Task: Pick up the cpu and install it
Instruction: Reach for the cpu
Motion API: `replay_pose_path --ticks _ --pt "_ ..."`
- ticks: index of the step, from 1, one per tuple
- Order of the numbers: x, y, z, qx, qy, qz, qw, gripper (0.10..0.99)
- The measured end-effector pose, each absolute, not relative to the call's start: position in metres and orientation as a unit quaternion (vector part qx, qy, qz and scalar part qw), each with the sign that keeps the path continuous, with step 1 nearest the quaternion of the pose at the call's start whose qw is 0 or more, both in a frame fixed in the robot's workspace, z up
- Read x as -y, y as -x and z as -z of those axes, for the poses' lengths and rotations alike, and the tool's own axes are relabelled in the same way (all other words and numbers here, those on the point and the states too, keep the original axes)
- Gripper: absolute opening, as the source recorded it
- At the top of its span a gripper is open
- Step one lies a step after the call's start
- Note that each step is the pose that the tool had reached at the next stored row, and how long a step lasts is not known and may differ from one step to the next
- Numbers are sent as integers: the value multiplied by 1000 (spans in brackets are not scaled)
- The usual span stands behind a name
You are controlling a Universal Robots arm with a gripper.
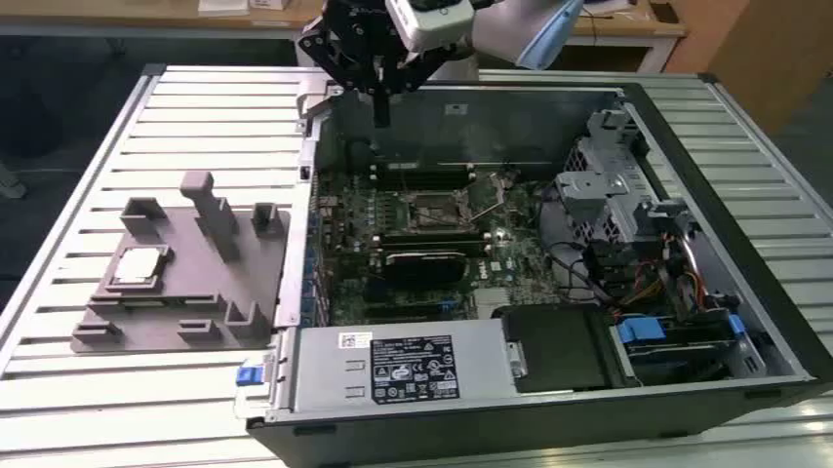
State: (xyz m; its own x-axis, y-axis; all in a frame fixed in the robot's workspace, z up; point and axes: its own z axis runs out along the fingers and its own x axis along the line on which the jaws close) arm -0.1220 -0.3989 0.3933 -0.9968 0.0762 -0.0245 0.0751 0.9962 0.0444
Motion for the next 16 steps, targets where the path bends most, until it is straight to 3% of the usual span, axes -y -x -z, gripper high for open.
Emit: replay_pose_path --ticks 16 --pt "399 126 -393 -999 -38 -22 13 106"
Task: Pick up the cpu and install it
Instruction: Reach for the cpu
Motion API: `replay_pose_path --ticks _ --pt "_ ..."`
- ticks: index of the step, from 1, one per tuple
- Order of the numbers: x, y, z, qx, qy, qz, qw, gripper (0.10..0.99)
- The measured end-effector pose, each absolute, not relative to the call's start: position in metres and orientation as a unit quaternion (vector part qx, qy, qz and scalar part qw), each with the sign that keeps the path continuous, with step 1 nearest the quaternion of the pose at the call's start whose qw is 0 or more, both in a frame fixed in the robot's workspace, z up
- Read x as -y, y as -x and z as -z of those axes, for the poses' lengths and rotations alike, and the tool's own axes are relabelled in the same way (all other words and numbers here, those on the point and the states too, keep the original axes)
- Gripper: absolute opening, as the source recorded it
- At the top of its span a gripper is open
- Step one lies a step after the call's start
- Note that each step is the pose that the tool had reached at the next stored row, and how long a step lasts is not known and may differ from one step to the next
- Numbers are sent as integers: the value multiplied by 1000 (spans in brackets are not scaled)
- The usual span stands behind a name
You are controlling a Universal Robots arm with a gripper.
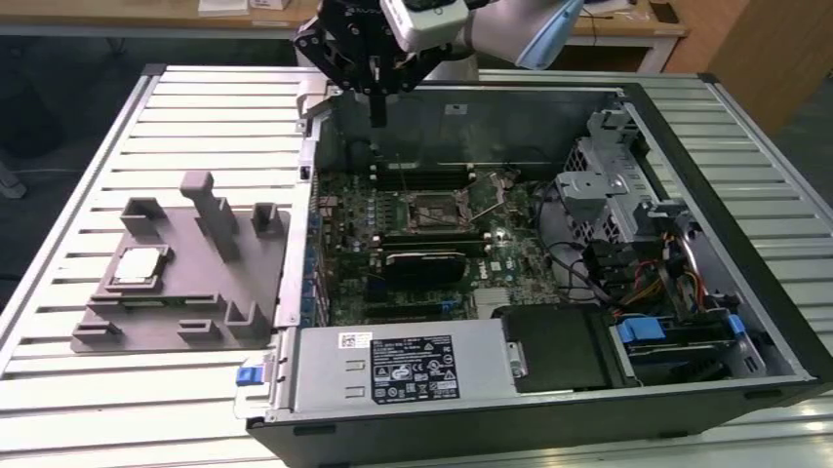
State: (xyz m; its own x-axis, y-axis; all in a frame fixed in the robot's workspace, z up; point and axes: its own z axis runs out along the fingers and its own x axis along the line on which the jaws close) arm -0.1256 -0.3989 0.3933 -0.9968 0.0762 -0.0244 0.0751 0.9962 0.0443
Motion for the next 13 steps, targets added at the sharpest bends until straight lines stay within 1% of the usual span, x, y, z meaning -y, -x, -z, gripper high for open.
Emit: replay_pose_path --ticks 13 --pt "399 145 -393 -999 -38 -22 13 106"
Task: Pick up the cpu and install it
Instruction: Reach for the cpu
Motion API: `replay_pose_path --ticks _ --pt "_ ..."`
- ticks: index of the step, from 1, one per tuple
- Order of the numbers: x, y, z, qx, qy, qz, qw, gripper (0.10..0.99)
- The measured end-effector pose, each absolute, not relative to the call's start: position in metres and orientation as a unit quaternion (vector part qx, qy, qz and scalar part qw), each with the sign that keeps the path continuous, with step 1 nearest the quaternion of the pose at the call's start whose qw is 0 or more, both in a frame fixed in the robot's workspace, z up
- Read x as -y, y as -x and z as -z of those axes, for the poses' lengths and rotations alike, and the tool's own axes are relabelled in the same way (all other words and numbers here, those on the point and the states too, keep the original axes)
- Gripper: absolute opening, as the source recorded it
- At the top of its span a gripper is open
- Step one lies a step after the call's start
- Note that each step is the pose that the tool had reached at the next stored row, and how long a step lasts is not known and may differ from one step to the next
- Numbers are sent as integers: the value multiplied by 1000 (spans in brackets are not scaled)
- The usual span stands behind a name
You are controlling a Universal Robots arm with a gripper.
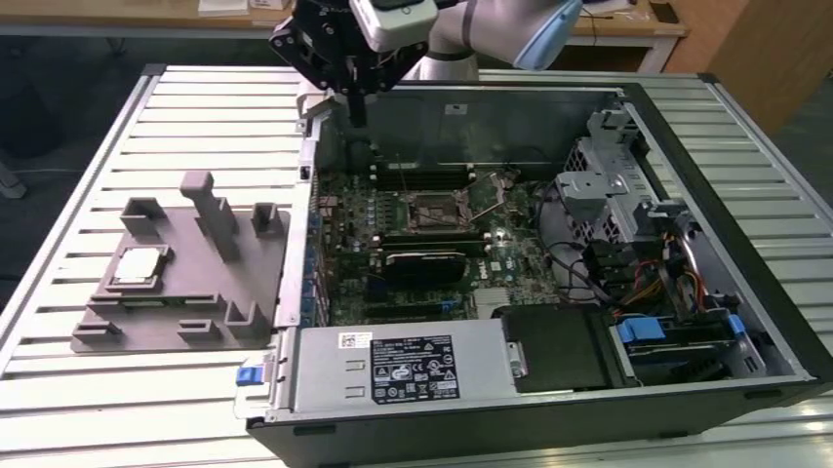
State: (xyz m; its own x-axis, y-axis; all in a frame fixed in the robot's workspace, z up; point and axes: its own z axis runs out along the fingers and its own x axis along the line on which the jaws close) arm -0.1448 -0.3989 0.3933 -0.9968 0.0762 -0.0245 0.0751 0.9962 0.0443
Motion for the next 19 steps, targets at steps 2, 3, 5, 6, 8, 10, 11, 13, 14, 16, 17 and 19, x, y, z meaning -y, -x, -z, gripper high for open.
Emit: replay_pose_path --ticks 2,3,5,6,8,10,11,13,14,16,17,19 --pt "399 147 -393 -999 -38 -22 13 106" --pt "399 149 -393 -999 -38 -22 13 106" --pt "399 152 -393 -999 -38 -22 13 106" --pt "399 154 -393 -999 -38 -22 13 106" --pt "399 157 -393 -999 -38 -22 13 106" --pt "399 160 -393 -999 -38 -22 13 106" --pt "399 162 -393 -999 -38 -22 13 106" --pt "399 164 -393 -999 -38 -22 13 106" --pt "399 166 -393 -999 -38 -22 13 106" --pt "399 169 -393 -999 -38 -22 13 106" --pt "399 170 -393 -999 -38 -22 13 106" --pt "399 173 -393 -999 -38 -22 13 106"
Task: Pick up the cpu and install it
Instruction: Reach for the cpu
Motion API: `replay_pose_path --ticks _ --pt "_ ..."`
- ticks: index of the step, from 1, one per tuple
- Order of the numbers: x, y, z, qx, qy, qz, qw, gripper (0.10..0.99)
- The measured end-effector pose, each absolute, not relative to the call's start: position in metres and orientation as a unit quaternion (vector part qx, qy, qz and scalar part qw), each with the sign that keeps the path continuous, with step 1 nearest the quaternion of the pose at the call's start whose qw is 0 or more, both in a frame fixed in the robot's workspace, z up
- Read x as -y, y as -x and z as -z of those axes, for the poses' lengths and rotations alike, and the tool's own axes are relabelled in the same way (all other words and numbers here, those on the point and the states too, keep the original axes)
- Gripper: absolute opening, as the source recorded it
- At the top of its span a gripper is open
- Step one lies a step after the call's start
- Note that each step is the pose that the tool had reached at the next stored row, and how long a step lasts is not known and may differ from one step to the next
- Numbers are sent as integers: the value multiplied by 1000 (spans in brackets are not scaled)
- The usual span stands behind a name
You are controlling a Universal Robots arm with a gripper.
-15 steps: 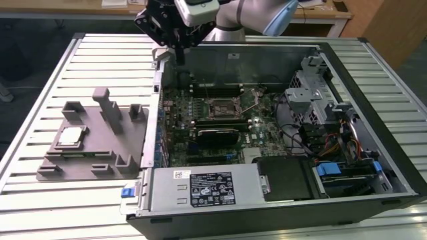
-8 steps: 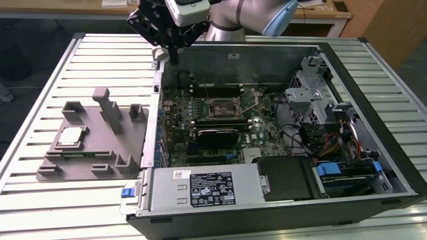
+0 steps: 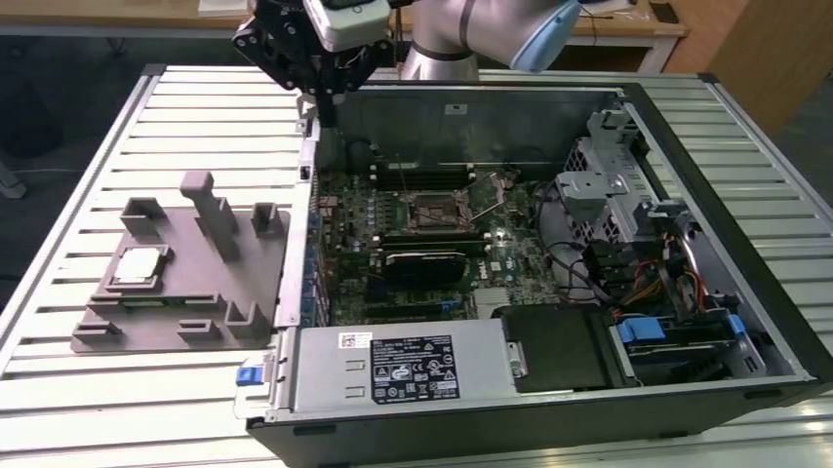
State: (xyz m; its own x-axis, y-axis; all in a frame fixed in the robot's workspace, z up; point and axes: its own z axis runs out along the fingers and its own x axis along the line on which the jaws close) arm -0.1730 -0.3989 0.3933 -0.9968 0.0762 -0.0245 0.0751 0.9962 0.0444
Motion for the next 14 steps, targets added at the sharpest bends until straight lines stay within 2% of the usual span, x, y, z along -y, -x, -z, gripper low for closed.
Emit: replay_pose_path --ticks 14 --pt "399 192 -393 -999 -38 -22 13 106"
